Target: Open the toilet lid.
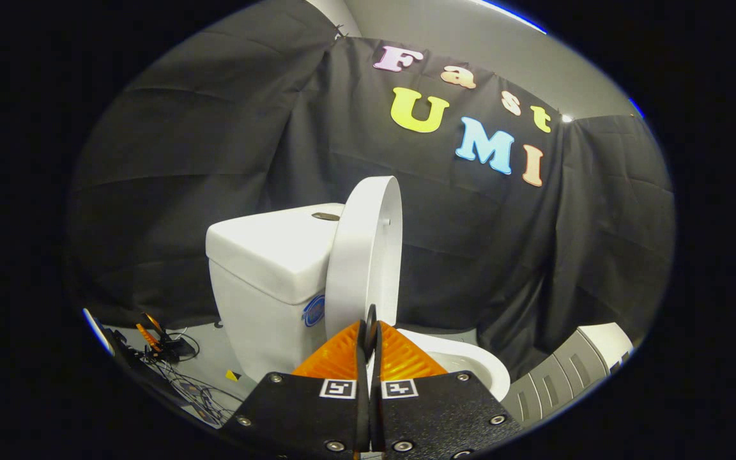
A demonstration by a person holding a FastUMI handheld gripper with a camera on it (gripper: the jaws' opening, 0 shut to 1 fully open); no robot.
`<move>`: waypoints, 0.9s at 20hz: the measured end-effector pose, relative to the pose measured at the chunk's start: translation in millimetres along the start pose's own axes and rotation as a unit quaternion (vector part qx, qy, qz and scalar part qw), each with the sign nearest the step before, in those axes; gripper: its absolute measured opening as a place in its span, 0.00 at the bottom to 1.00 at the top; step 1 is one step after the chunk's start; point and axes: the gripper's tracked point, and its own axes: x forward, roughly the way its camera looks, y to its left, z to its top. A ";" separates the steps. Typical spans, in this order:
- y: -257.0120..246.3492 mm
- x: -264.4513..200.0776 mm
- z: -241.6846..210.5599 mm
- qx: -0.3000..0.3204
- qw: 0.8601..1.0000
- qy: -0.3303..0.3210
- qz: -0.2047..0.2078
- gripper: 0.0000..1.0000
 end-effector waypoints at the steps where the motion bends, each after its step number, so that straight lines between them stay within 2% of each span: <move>1: -1.4 1.6 -0.6 -0.004 1.000 -0.001 0.004 0.01; 3: -1.4 2.3 1.0 -0.017 1.000 -0.002 0.016 0.01; 5: 4.9 5.3 1.3 -0.027 0.999 0.001 0.040 0.06; 6: 8.4 5.3 -0.1 -0.036 0.998 0.005 0.056 0.16; 7: 6.2 6.8 -3.6 -0.048 0.997 0.010 0.058 0.19; 9: -5.9 3.6 -12.1 -0.076 0.996 0.021 0.050 0.39; 11: 4.4 -6.1 -4.0 -0.079 0.994 0.009 0.072 0.83; 12: 6.2 -10.6 0.7 -0.071 0.994 0.001 0.086 0.95; 15: 7.9 -24.8 27.2 -0.017 0.992 -0.023 0.119 0.95; 18: -9.7 -41.3 59.2 0.026 0.990 -0.047 0.127 0.95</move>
